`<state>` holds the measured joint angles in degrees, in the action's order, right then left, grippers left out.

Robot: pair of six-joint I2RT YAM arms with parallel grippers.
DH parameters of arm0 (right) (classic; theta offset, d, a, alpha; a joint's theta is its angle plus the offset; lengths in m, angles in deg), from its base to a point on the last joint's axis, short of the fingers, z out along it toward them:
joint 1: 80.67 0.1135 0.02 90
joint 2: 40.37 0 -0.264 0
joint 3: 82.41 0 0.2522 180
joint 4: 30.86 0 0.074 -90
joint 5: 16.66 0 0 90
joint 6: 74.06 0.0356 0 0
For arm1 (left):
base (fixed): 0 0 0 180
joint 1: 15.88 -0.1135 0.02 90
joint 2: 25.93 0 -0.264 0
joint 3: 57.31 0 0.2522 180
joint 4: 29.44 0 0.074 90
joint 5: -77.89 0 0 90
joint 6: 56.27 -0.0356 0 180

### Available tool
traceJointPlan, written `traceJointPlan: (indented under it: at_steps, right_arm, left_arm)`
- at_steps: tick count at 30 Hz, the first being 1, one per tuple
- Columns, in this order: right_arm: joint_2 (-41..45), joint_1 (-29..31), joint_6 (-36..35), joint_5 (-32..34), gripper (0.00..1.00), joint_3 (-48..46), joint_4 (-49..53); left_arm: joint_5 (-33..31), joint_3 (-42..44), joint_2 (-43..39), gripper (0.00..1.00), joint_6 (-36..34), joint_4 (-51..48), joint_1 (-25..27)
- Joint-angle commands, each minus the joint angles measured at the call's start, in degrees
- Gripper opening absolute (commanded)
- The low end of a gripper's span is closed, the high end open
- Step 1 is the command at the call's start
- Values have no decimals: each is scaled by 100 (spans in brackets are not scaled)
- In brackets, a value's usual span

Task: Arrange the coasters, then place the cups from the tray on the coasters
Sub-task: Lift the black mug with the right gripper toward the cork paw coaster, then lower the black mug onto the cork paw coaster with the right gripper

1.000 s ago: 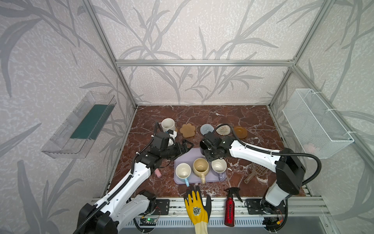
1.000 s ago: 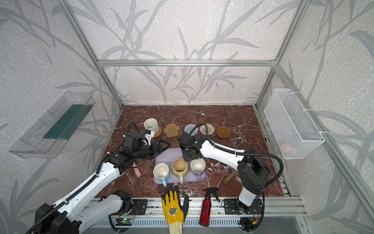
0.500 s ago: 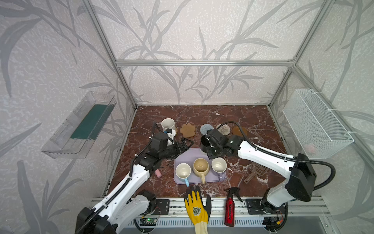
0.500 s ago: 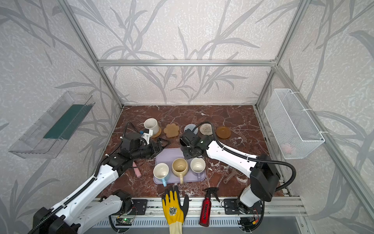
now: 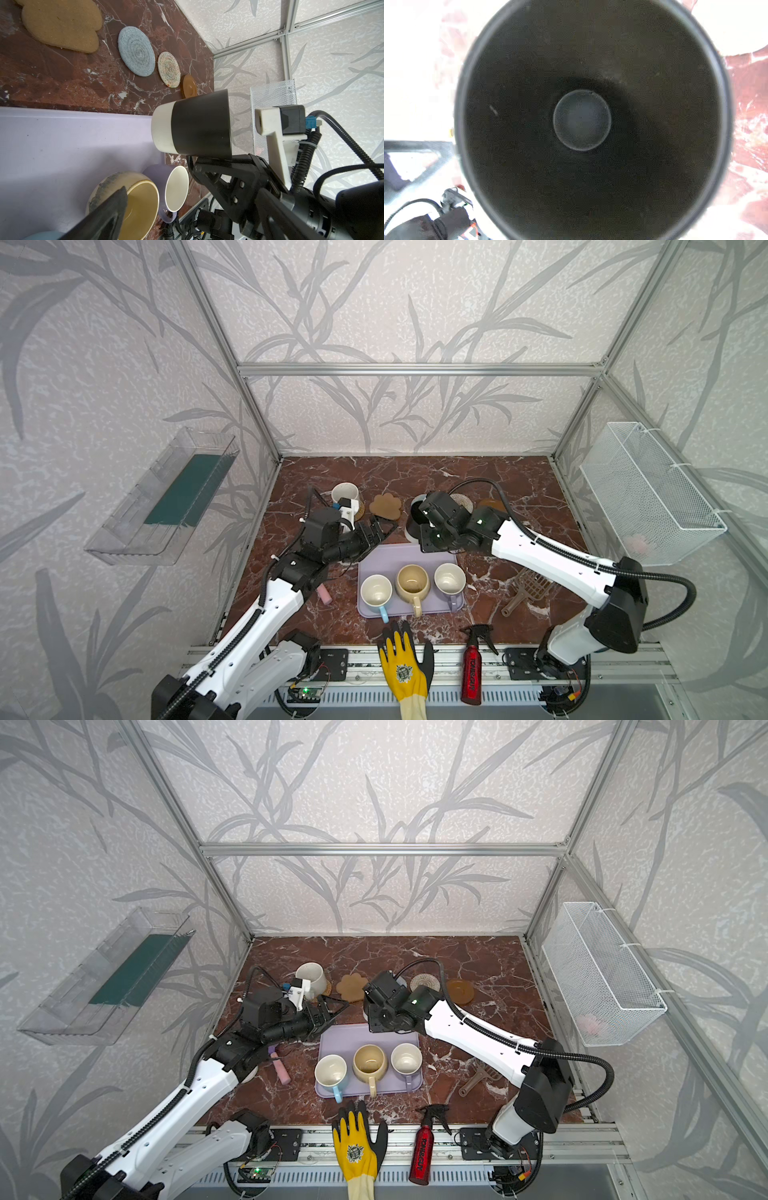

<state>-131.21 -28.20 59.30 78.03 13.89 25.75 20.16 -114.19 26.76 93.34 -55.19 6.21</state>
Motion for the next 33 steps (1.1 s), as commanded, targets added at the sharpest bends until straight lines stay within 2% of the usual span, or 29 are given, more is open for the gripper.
traceJointPlan:
  at_steps: [1, 7, 11, 16, 18, 22, 26, 33]
  right_arm:
    - [-185, 113, 216, 535, 0, 479, 39]
    - [-612, 159, 236, 807, 0, 1084, 157]
    - [-1106, 158, 147, 884, 0, 1643, 300]
    - [-1835, 153, 0, 896, 0, 2476, 461]
    - [-2061, 128, -31, 849, 0, 2725, 448]
    - [-2539, 28, -68, 677, 0, 3291, 519]
    - [-3100, -5, -227, 670, 0, 4053, 839]
    - [-3962, -105, -298, 760, 0, 5241, 1421]
  left_arm:
    - [264, -275, 62, 99, 270, -4, -171]
    - [642, -441, 256, 97, 406, -85, -777]
    - [413, -931, 422, 97, -279, -996, -1032]
    - [644, -1035, 758, 97, -275, -897, -1322]
    - [515, -1085, 836, 97, -312, -952, -1407]
    - [-167, -1382, 954, 96, -633, -1382, -1482]
    - [-114, -1308, 1133, 94, -421, -1045, -1618]
    - [-480, -1381, 1334, 93, -600, -1038, -1699]
